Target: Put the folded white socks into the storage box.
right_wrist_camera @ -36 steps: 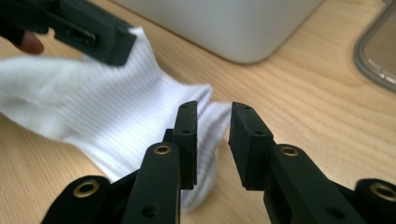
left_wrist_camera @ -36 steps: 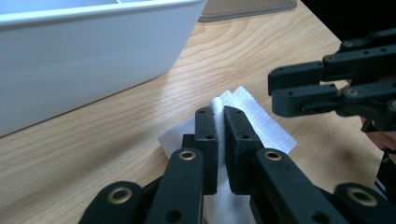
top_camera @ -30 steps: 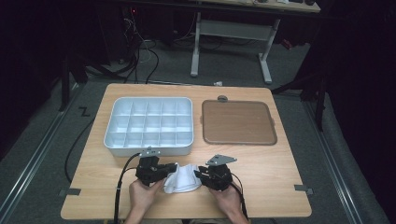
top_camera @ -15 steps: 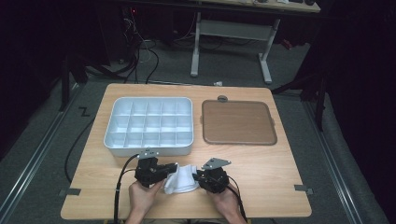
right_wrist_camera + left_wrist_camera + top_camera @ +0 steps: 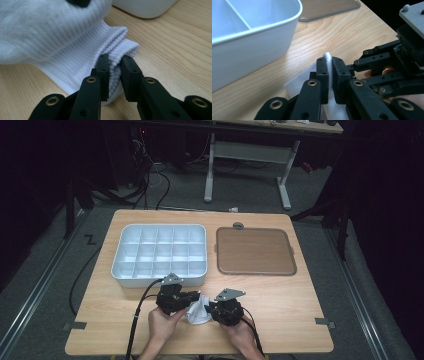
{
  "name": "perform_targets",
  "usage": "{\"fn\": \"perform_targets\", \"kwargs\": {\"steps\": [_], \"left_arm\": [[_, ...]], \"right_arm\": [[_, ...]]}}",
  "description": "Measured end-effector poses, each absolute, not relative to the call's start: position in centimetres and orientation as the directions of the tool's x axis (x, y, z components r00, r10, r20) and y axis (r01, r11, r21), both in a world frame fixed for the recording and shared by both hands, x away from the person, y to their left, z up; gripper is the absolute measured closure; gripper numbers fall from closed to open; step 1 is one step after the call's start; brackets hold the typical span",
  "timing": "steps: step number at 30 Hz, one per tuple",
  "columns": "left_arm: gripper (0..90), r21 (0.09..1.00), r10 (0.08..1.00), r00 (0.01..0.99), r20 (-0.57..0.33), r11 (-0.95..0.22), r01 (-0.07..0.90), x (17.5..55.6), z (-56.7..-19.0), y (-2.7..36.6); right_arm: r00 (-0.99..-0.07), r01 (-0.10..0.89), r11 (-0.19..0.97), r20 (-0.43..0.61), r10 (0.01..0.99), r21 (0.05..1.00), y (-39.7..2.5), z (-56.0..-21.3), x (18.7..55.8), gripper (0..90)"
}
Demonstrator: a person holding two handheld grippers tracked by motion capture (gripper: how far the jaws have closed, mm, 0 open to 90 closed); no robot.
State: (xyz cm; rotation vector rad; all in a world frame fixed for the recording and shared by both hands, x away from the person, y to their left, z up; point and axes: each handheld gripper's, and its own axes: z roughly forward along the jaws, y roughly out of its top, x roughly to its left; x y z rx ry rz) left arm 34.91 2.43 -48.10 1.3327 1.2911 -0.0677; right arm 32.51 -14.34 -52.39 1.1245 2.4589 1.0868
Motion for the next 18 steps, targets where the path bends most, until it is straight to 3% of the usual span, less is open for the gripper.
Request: {"fn": "perform_targets", "kwargs": {"steps": [18], "left_arm": [[84.8, 0.671, 0.624, 0.379, -0.684, 0.333, 0.662, 36.7, -50.1, 1.6]], "right_arm": [[-0.702, 0.552, 0.458, 0.091, 0.706, 0.697, -13.3, -52.2, 33.9, 77.6]]}}
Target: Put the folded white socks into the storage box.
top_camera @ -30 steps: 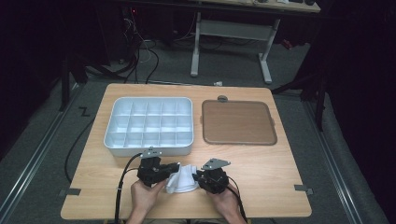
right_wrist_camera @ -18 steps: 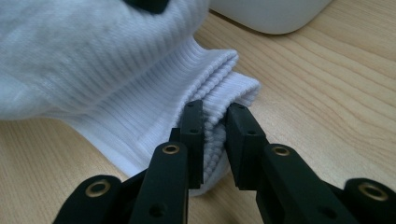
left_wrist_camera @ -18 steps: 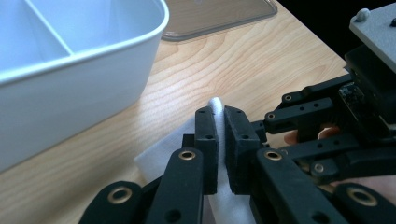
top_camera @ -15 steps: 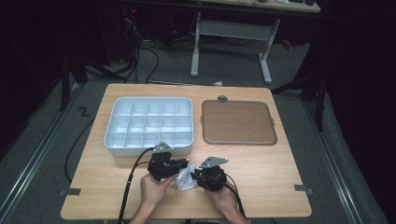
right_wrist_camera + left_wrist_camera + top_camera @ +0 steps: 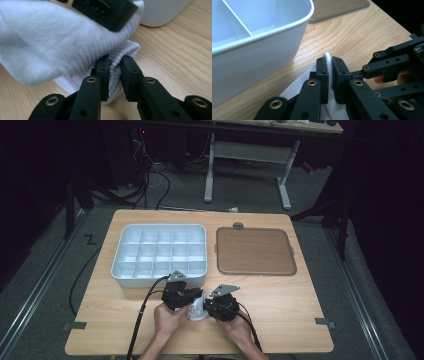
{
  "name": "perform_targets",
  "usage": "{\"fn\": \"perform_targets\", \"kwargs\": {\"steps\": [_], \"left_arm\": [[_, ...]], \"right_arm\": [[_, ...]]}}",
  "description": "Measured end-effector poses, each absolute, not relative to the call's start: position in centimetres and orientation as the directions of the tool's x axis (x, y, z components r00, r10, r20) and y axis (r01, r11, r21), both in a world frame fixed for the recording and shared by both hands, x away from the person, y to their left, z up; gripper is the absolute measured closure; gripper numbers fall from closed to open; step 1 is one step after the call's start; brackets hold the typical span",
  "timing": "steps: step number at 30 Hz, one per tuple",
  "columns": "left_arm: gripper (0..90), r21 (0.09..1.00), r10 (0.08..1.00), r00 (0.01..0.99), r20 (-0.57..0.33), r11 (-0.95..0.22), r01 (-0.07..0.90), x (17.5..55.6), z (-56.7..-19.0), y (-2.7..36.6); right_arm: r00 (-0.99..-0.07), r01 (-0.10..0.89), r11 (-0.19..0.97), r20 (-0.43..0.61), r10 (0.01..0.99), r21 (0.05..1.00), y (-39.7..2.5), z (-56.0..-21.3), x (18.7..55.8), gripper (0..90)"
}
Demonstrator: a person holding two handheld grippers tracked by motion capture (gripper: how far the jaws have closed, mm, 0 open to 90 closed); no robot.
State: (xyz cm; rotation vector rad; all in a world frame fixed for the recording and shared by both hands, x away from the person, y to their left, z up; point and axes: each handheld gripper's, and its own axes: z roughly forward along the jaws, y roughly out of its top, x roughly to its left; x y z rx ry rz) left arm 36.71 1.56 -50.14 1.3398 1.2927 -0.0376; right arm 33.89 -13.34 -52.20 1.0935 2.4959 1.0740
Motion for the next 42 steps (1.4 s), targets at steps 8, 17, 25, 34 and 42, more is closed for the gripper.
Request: {"fn": "perform_targets", "kwargs": {"steps": [8, 17, 25, 34, 42], "left_arm": [[84.7, 0.704, 0.668, 0.381, -0.639, 0.309, 0.64, 36.8, -50.5, 1.6], [84.6, 0.707, 0.677, 0.376, -0.633, 0.308, 0.636, 37.1, -50.7, 1.6], [84.5, 0.713, 0.682, 0.367, -0.632, 0.328, 0.62, 37.6, -50.6, 2.1], [84.0, 0.725, 0.695, 0.368, -0.617, 0.321, 0.61, 37.7, -51.3, 1.9], [84.0, 0.751, 0.714, 0.387, -0.583, 0.293, 0.592, 37.3, -51.9, 1.6]], "right_arm": [[-0.685, 0.544, 0.425, 0.09, 0.723, 0.724, -14.1, -51.3, 33.1, 66.3], [-0.712, 0.521, 0.465, 0.064, 0.699, 0.716, -14.0, -51.5, 31.5, 68.5], [-0.715, 0.511, 0.514, 0.009, 0.699, 0.689, -13.2, -52.6, 31.8, 71.7], [-0.726, 0.484, 0.537, -0.025, 0.687, 0.691, -12.5, -52.7, 32.5, 74.3], [-0.723, 0.49, 0.533, -0.02, 0.691, 0.69, -12.4, -52.7, 32.4, 74.0]]}}
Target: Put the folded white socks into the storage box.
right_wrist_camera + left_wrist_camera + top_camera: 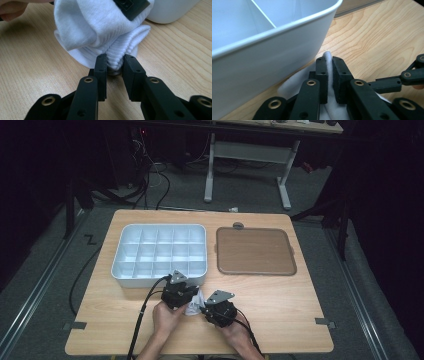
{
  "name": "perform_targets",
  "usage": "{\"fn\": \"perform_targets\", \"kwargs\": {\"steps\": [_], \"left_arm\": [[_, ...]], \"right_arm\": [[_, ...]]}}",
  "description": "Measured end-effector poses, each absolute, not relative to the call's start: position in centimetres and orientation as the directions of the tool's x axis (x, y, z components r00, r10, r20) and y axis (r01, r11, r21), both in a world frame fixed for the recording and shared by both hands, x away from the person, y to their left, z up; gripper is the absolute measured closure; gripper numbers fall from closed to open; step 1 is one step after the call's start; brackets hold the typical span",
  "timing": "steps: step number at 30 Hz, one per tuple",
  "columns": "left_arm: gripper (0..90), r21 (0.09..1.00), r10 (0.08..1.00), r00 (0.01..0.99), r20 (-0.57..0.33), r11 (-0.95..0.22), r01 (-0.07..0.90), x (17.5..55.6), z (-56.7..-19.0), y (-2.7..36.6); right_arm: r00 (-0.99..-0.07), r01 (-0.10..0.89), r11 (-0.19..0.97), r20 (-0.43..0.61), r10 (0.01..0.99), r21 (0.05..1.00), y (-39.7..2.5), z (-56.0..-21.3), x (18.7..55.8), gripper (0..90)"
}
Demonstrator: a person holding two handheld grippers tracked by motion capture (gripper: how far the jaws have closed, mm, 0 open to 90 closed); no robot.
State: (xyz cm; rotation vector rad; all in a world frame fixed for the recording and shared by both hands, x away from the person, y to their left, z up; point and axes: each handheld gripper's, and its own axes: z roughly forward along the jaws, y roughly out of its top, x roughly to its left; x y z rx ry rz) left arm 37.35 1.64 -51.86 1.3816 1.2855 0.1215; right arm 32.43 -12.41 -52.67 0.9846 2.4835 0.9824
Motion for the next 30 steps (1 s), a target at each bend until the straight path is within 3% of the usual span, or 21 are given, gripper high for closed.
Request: {"fn": "perform_targets", "kwargs": {"steps": [8, 22, 30], "left_arm": [[83.1, 0.754, 0.712, 0.402, -0.575, 0.27, 0.599, 36.8, -51.7, 1.7], [66.7, 0.751, 0.685, 0.43, -0.589, 0.268, 0.603, 36.0, -50.1, 2.0], [65.1, 0.774, 0.663, 0.463, -0.588, 0.294, 0.561, 35.2, -48.1, 2.7]], "right_arm": [[-0.727, 0.497, 0.538, -0.012, 0.687, 0.681, -12.2, -52.6, 32.1, 72.9], [-0.696, 0.549, 0.484, 0.053, 0.716, 0.681, -12.3, -52.2, 31.5, 68.5], [-0.679, 0.527, 0.44, 0.048, 0.733, 0.727, -13.9, -51.2, 30.9, 69.7]]}}
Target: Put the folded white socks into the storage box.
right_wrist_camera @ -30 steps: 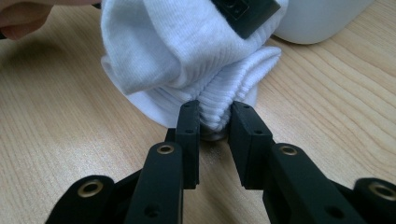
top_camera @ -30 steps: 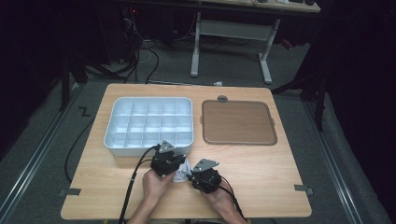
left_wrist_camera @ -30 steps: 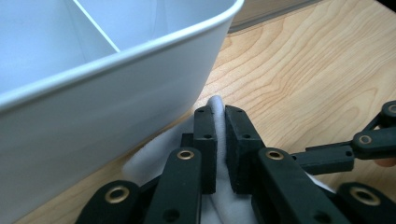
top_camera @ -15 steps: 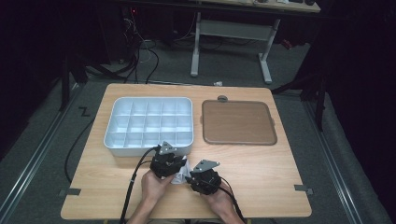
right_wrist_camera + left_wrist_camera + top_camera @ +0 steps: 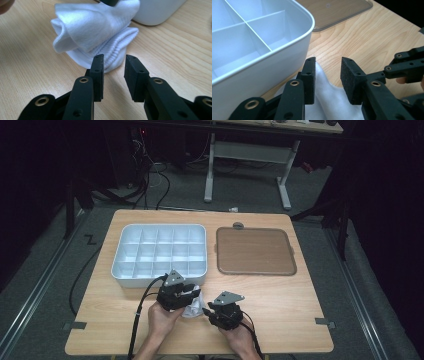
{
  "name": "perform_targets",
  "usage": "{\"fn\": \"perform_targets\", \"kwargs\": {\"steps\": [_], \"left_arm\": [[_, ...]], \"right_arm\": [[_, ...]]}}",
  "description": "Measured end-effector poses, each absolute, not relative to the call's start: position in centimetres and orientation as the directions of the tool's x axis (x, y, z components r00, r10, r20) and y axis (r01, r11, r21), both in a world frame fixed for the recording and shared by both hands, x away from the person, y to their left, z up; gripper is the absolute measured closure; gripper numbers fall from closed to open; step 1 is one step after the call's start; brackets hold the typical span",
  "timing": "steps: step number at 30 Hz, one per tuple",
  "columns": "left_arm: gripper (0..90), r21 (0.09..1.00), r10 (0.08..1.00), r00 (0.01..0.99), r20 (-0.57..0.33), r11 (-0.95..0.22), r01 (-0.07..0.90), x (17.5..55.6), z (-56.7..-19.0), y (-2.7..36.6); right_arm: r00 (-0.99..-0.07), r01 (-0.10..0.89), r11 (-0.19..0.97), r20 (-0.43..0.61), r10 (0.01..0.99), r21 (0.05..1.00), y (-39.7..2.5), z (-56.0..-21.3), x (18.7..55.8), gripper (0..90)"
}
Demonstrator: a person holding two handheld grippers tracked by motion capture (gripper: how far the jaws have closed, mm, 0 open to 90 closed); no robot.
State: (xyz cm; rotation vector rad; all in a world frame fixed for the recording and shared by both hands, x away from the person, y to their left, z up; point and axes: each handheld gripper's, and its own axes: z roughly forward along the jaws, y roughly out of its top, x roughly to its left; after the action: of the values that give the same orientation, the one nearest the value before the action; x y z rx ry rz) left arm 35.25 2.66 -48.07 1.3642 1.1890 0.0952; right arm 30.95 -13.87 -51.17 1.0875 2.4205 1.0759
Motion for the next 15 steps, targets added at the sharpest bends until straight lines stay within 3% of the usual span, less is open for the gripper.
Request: {"fn": "perform_targets", "kwargs": {"steps": [5, 15], "left_arm": [[64.6, 0.775, 0.654, 0.467, -0.595, 0.315, 0.547, 34.6, -47.0, 3.5], [62.5, 0.779, 0.728, 0.404, -0.555, 0.284, 0.558, 34.0, -47.4, 5.0]], "right_arm": [[-0.673, 0.527, 0.409, 0.072, 0.736, 0.745, -14.7, -50.6, 30.6, 72.3], [-0.691, 0.495, 0.402, 0.069, 0.719, 0.77, -15.1, -48.4, 30.4, 77.6]]}}
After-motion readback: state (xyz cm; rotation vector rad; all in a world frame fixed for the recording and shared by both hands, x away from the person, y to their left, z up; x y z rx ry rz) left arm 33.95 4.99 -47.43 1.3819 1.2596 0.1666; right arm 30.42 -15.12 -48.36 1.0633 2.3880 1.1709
